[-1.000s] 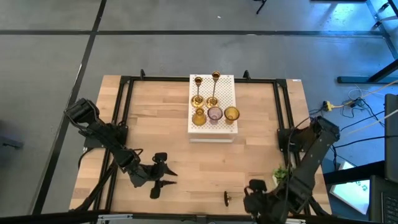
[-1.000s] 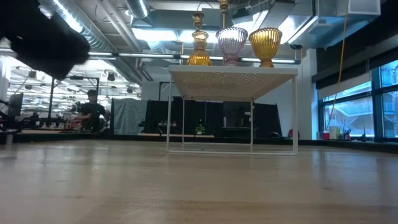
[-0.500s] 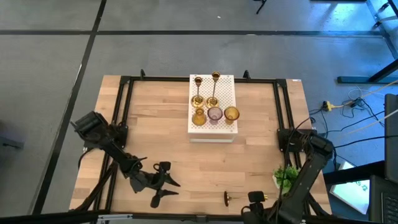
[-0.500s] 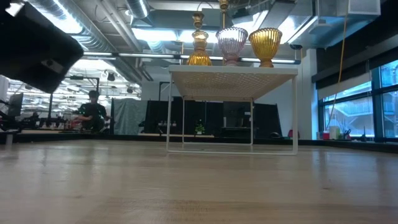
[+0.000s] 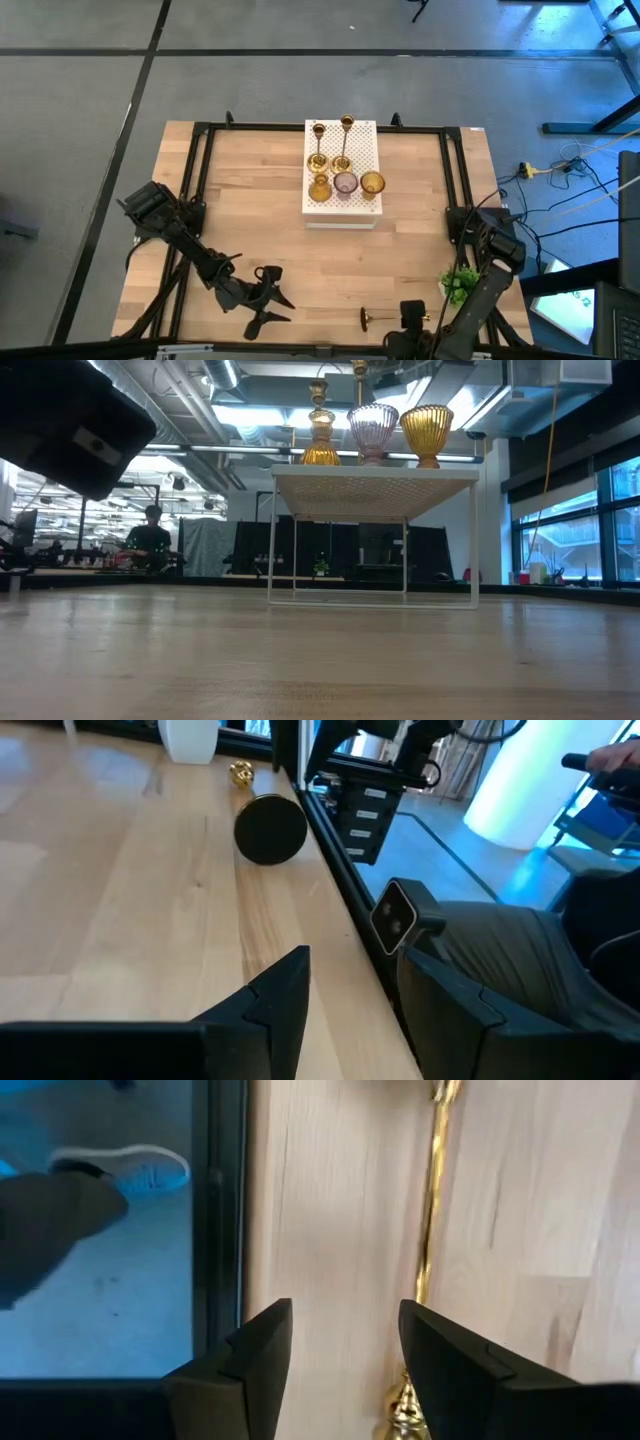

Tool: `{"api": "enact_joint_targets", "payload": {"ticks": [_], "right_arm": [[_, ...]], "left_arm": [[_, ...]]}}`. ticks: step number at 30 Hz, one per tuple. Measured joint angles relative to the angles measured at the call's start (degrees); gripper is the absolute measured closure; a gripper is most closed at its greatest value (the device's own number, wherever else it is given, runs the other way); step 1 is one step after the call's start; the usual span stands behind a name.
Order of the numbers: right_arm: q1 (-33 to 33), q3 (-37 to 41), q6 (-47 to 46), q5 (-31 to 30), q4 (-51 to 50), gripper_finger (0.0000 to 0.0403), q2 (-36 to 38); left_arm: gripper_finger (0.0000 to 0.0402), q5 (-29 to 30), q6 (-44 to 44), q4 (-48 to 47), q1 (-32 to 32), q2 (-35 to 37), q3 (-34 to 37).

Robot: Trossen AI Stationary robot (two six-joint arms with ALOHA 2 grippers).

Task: Pick & Place candle stick holders
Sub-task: Put the gold candle holder on the shelf

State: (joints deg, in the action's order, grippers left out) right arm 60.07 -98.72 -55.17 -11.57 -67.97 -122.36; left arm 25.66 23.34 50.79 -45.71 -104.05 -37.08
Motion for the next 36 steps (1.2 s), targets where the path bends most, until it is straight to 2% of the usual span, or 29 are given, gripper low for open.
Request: {"api": "enact_joint_targets", "payload": {"ticks": [13,23,28,36], "right_arm": [[0.0,0.0,0.0,-0.7,-5.2,0.0215,-3.8],[0.0,0.0,-0.1,-3.4,-5.3,0.0222,-6.0],[0.0,0.0,-0.1,-3.4,-5.6,0.0253,-6.2],[0.0,2.0,-2.8,-3.0,-7.0,0.0342,-6.2]], "left_arm": [[0.0254,0.1,-0.6,0.0,0.0,0.0,0.0],[0.0254,0.2,0.3,0.0,0.0,0.0,0.0],[0.0254,0.2,0.9,0.0,-0.1,0.0,0.0],[0.0254,0.4,1.5,0.2,-0.5,0.0,0.0]]}}
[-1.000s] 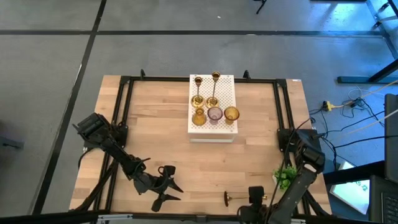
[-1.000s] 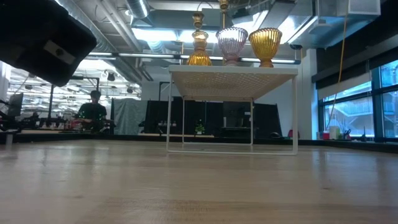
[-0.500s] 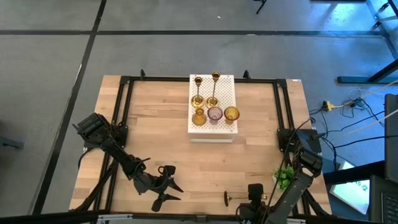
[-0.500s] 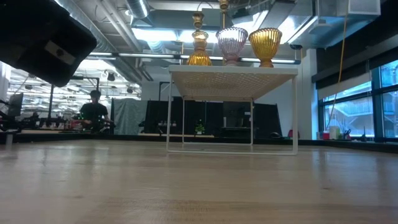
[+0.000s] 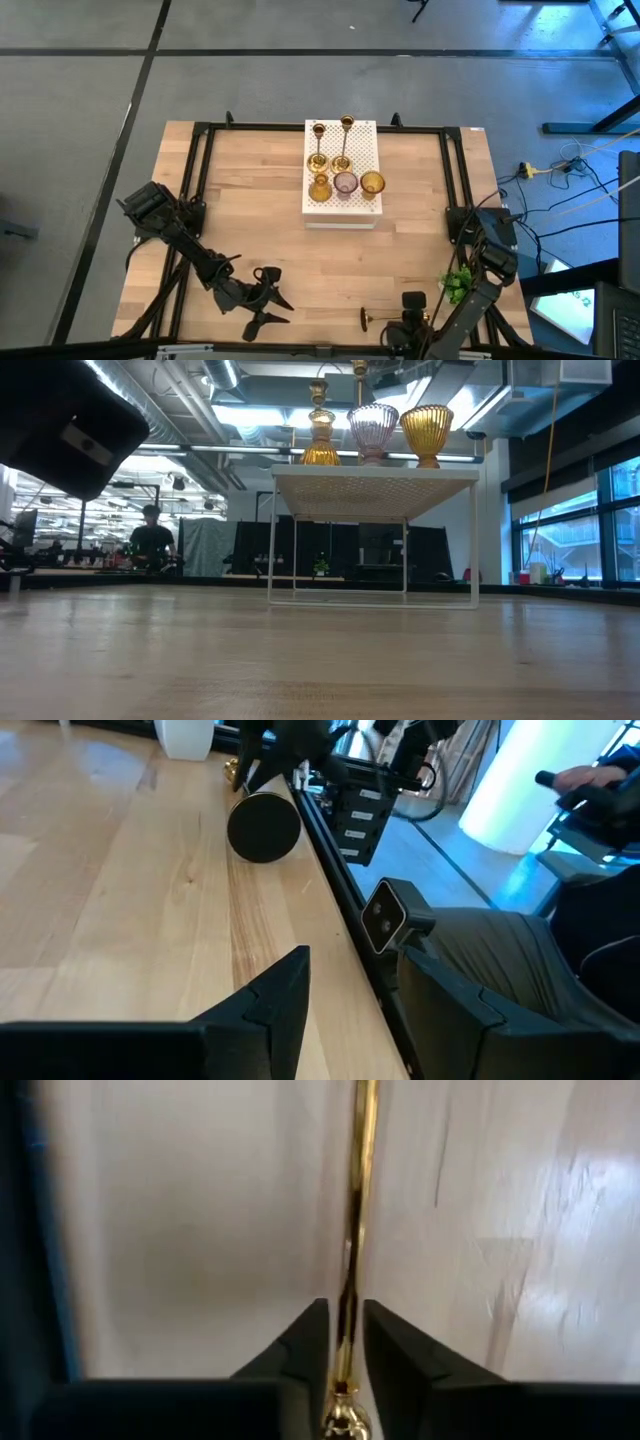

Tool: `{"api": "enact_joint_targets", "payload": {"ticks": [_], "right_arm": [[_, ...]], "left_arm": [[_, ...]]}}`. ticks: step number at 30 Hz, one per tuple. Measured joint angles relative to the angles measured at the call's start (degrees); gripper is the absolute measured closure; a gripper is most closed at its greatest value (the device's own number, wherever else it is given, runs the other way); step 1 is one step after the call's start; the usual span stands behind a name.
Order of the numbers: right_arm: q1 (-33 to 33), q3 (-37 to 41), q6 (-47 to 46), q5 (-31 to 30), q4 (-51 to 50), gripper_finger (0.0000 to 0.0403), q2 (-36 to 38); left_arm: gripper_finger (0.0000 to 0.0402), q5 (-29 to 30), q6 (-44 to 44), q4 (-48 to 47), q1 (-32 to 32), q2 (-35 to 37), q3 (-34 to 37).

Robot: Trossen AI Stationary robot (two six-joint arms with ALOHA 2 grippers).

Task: Pick & Place candle stick holders
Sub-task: Put the gold candle holder on the shelf

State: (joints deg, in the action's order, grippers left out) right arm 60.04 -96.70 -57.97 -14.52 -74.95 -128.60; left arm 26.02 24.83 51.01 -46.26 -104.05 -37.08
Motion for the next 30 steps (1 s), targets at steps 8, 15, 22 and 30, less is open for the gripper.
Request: {"api": "enact_joint_targets", "payload": {"ticks": [8,15,22,30], "right_arm": [[0.0,6.3,-1.4,4.3,4.1,0.037,0.7],[-0.1,2.1,-1.2,2.2,-0.8,0.0371,-0.1],[-0.7,-6.1,-1.2,-8.0,-6.9,0.038,0.1],[-2.2,-17.1,-9.4,-30.9,-15.3,0.0382,0.2]], "left_arm": [[0.0254,1.9,0.1,0.2,-1.3,0.0,0.0],[0.0254,3.8,0.8,0.2,-1.9,0.0,0.0],[0.0254,4.9,0.9,1.4,-2.1,0.0,0.0],[0.0254,5.0,0.9,1.8,-3.3,0.0,0.0]]}}
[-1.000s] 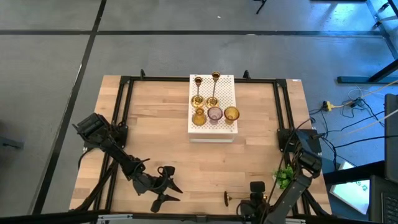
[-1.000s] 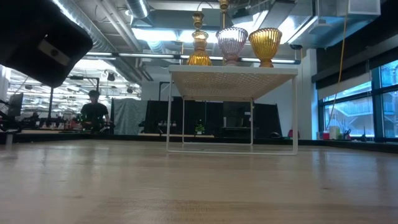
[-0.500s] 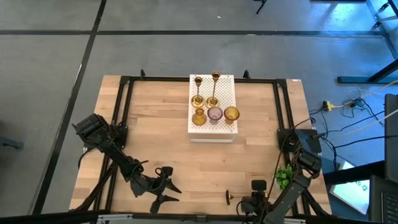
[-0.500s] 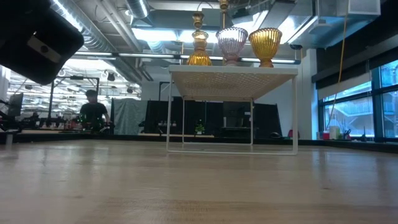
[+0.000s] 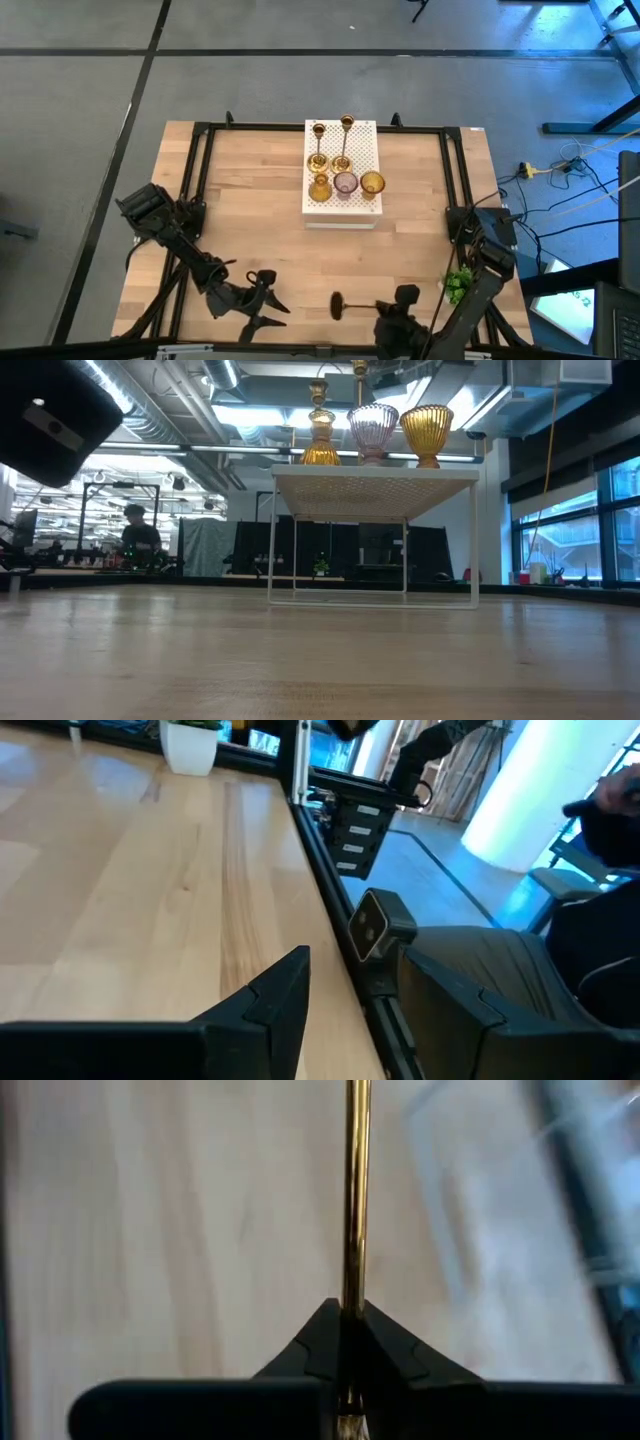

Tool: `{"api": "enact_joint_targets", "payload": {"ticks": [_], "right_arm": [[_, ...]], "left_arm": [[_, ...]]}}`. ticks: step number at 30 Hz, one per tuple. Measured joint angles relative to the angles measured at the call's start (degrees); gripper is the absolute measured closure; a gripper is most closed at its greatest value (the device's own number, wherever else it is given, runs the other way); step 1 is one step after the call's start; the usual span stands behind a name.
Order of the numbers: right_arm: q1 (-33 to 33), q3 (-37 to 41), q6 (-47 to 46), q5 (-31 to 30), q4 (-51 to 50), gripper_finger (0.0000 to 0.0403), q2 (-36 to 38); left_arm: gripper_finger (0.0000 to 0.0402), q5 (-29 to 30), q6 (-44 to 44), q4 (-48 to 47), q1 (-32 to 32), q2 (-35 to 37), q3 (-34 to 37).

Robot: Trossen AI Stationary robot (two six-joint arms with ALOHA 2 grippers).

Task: Pick & Place candle stick holders
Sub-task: Put the gold candle holder on the shelf

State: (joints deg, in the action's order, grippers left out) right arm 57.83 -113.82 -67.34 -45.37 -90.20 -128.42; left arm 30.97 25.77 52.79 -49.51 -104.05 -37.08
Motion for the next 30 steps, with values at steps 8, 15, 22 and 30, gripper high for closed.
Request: {"api": "enact_joint_targets", "payload": {"ticks": [8,15,22,30], "right_arm": [[0.0,-8.4,-0.8,-29.8,3.8,0.0382,0.4],[-0.2,-11.4,-9.8,-35.1,5.5,0.0383,0.4],[-1.1,-15.6,-14.3,-23.9,5.3,0.0383,1.6],[-4.1,-17.9,-8.4,-7.0,10.1,0.0383,5.2]], "left_arm": [[0.0254,2.0,-7.0,6.5,-1.4,0.0,0.0],[0.0254,4.9,-11.4,8.9,-3.1,0.0,-0.1],[0.0254,8.4,-13.1,9.1,-4.5,0.0,-0.1],[0.0254,9.4,-14.1,5.5,-4.4,0.0,-3.1]]}}
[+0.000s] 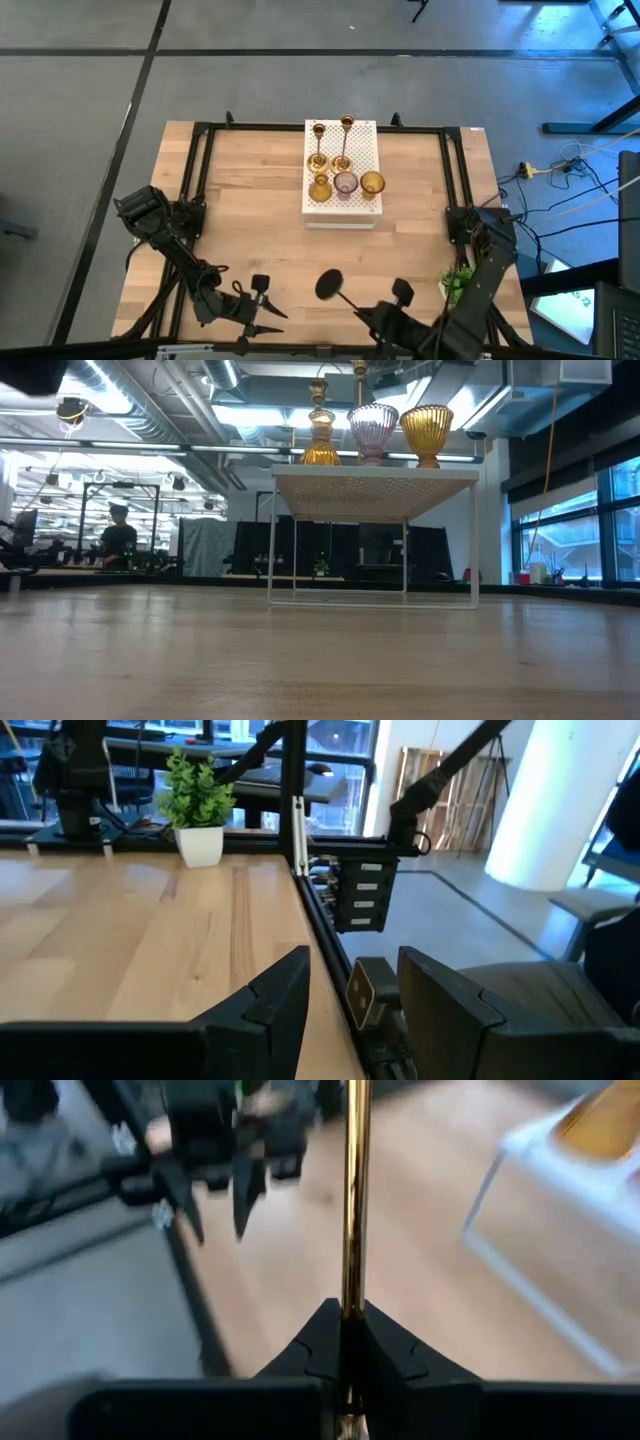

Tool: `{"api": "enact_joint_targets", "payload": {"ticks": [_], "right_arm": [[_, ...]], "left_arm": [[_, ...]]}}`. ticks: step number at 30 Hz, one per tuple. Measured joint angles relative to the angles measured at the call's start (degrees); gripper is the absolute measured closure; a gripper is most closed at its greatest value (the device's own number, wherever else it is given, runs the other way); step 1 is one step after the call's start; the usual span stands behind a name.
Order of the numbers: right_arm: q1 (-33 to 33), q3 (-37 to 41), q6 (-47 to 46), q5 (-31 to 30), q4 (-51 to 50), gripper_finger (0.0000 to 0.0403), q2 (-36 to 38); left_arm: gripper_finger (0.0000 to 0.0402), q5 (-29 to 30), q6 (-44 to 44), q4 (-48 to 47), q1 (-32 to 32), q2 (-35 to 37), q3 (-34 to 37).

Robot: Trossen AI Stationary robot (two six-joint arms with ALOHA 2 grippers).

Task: Pick & Place candle stick holders
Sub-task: Put the gold candle holder on the shelf

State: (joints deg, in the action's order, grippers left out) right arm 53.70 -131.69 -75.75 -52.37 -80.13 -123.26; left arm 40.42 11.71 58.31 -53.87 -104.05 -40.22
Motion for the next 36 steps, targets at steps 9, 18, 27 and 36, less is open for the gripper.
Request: {"api": "enact_joint_targets", "payload": {"ticks": [9,18,27,36], "right_arm": [[-9.2,0.0,5.6,28.1,0.8,0.0384,4.1],[-17.7,0.0,7.9,45.8,0.0,0.0384,4.8],[-18.9,0.0,12.8,48.1,8.3,0.0384,4.8],[-18.7,0.0,16.4,47.3,9.5,0.0383,4.8]], "left_arm": [[0.0254,2.2,-1.2,-15.8,-0.1,0.0,-9.8],[0.0254,20.8,-12.4,-36.2,-3.4,-5.7,-26.9],[0.0254,49.1,-42.2,-40.1,-2.9,-16.0,-42.6],[0.0254,49.7,-48.1,-43.8,2.3,-16.5,-44.3]]}}
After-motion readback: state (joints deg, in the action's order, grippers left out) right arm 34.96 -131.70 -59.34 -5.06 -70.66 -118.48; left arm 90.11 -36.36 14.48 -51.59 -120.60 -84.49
